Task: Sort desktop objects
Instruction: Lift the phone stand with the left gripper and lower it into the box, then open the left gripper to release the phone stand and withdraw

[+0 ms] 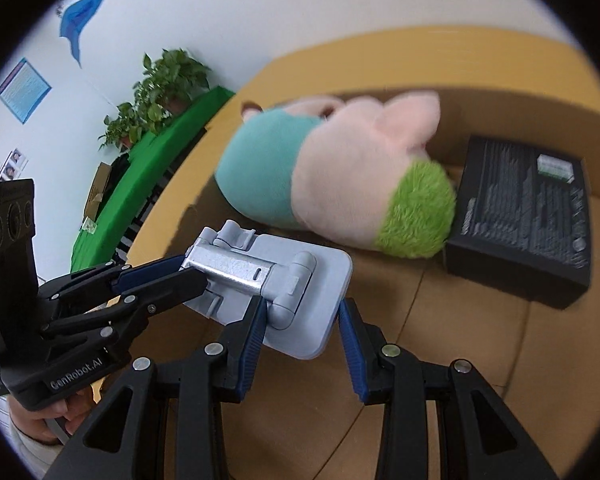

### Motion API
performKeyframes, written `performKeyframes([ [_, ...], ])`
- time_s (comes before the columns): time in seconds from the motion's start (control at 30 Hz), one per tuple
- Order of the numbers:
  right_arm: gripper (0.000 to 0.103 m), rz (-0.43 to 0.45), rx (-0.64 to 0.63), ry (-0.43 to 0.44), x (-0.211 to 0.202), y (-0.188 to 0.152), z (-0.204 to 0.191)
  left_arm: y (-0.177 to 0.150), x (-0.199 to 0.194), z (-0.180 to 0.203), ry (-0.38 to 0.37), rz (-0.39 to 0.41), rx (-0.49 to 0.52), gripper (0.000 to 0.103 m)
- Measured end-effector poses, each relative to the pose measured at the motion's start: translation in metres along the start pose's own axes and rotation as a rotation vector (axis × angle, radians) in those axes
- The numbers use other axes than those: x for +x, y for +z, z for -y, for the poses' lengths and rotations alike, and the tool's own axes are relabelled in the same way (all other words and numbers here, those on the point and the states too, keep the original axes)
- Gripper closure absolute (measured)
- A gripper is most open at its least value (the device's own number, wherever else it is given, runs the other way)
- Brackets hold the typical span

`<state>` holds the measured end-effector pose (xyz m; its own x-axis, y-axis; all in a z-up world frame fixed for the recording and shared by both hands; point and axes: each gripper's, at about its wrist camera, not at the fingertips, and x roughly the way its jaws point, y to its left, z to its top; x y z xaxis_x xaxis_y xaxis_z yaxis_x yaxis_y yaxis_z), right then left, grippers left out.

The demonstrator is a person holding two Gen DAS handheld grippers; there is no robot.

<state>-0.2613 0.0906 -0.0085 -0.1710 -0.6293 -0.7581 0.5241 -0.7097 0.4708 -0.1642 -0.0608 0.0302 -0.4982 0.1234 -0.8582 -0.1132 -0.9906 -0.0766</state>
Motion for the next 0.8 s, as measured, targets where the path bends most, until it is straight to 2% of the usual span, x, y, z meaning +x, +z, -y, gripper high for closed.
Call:
performKeyframes([
  [0.17, 0.067, -0.114, 0.071, 0.012, 0.032, 0.001, 0.005, -0.005, 0.024, -0.003, 0.081, -0.102, 0.005, 0.081],
  [0.23, 0.066, -0.137, 0.086, 0.032, 0.039, -0.001, 0.005, -0.007, 0.026, -0.004, 0.122, -0.101, 0.021, 0.081],
  [0.3, 0.062, -0.129, 0.088, 0.042, 0.041, -0.003, 0.002, -0.008, 0.024, -0.007, 0.11, -0.1, 0.005, 0.081],
  [0.37, 0.054, -0.125, 0.087, 0.055, 0.038, -0.006, -0.001, -0.009, 0.014, -0.01, 0.087, -0.071, -0.014, 0.08],
  [0.43, 0.05, -0.085, 0.069, 0.051, 0.024, -0.009, -0.005, -0.012, -0.001, -0.007, 0.12, -0.014, 0.0, 0.078],
  [0.47, 0.047, -0.046, 0.039, 0.025, 0.008, -0.012, -0.011, -0.015, -0.015, -0.004, 0.132, 0.038, 0.015, 0.073],
  [0.5, 0.037, -0.005, 0.006, -0.009, -0.008, -0.014, -0.016, -0.019, -0.028, -0.003, 0.131, 0.077, 0.018, 0.07],
  [0.53, 0.028, 0.037, -0.028, -0.04, -0.026, -0.018, -0.021, -0.024, -0.043, -0.001, 0.123, 0.124, 0.019, 0.063],
  [0.6, 0.021, 0.162, -0.117, -0.132, -0.07, -0.035, -0.035, -0.038, -0.079, 0.005, 0.116, 0.249, 0.024, 0.043],
  [0.63, 0.021, 0.205, -0.144, -0.169, -0.086, -0.043, -0.038, -0.044, -0.094, 0.009, 0.124, 0.307, 0.025, 0.027],
  [0.67, 0.02, 0.249, -0.168, -0.207, -0.104, -0.055, -0.043, -0.049, -0.104, 0.012, 0.13, 0.359, 0.026, 0.015],
  [0.73, 0.019, 0.298, -0.186, -0.244, -0.131, -0.074, -0.044, -0.06, -0.128, 0.024, 0.131, 0.47, 0.026, 0.004],
  [0.8, 0.019, 0.333, -0.191, -0.261, -0.149, -0.086, -0.044, -0.068, -0.144, 0.037, 0.117, 0.536, 0.026, 0.001],
])
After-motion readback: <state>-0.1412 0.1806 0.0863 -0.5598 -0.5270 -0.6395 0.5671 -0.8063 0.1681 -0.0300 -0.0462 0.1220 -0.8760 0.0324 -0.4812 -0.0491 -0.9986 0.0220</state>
